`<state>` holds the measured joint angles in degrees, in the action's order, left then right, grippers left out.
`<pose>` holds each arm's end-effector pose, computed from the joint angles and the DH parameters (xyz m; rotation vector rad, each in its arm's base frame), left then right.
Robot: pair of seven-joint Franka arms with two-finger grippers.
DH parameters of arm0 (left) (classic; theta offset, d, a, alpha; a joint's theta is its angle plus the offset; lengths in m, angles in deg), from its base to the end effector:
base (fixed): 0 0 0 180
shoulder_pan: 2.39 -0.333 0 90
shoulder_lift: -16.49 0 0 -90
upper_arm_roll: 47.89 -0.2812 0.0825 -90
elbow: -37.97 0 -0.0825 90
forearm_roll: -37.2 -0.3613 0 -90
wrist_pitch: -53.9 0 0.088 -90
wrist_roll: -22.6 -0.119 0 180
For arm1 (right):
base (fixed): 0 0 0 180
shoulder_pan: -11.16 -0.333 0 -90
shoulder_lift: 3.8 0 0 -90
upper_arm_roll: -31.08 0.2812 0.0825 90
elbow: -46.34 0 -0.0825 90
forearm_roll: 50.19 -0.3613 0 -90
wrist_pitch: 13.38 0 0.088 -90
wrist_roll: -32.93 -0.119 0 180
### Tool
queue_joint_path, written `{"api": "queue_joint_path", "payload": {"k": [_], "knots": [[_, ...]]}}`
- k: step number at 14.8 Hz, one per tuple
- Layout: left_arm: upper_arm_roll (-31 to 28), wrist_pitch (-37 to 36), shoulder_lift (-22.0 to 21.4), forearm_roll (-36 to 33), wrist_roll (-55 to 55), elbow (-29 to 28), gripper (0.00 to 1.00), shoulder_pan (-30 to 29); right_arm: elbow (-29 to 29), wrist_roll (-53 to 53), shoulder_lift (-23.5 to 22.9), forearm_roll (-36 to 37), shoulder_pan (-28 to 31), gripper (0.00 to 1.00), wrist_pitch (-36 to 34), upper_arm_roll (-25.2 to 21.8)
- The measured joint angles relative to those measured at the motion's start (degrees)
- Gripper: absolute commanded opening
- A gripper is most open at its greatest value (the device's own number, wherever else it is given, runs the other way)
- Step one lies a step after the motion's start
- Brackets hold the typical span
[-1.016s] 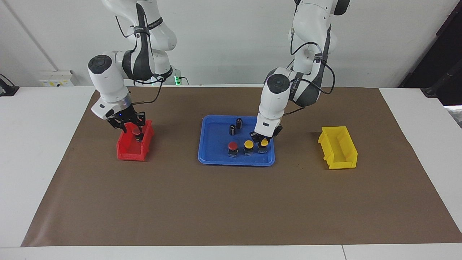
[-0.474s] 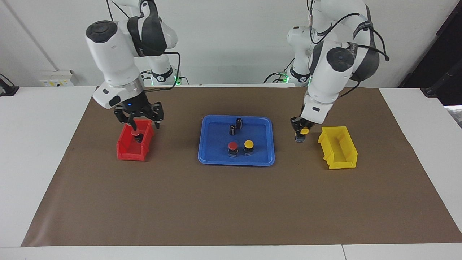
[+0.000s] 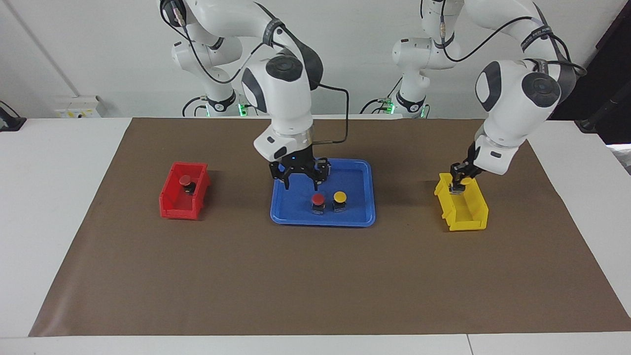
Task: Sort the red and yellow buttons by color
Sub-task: 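Drop the yellow button into the yellow bin while the right gripper grasps red, then carry the second red button into the red bin with the right gripper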
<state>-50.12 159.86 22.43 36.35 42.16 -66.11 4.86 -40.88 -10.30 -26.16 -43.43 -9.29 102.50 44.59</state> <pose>0.5561 -0.0480 0.4331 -3.0831 -0.3860 0.1015 0.5547 0.3415 0.4155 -3.0707 0.2140 -0.1665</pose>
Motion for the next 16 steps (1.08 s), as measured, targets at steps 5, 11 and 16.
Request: {"api": "queue_joint_path", "payload": {"k": [5, 11, 16], "knots": [[0.01, 5.94, -2.38, 0.00, -0.27, -8.30, 0.02, -4.19, -3.60, -1.05, -2.33, 0.59, -0.71, 0.81, 5.88, -0.17], [0.55, 9.90, -3.49, 0.00, -0.20, -15.97, 0.02, -4.20, -6.57, -2.39, -4.23, 1.28, -1.92, 0.79, 6.90, -0.19], [1.36, 16.56, -3.48, 0.01, -0.16, -20.39, 0.21, -3.32, -7.14, -2.39, -4.14, 1.28, -1.91, 0.77, 7.38, -0.17]]}}
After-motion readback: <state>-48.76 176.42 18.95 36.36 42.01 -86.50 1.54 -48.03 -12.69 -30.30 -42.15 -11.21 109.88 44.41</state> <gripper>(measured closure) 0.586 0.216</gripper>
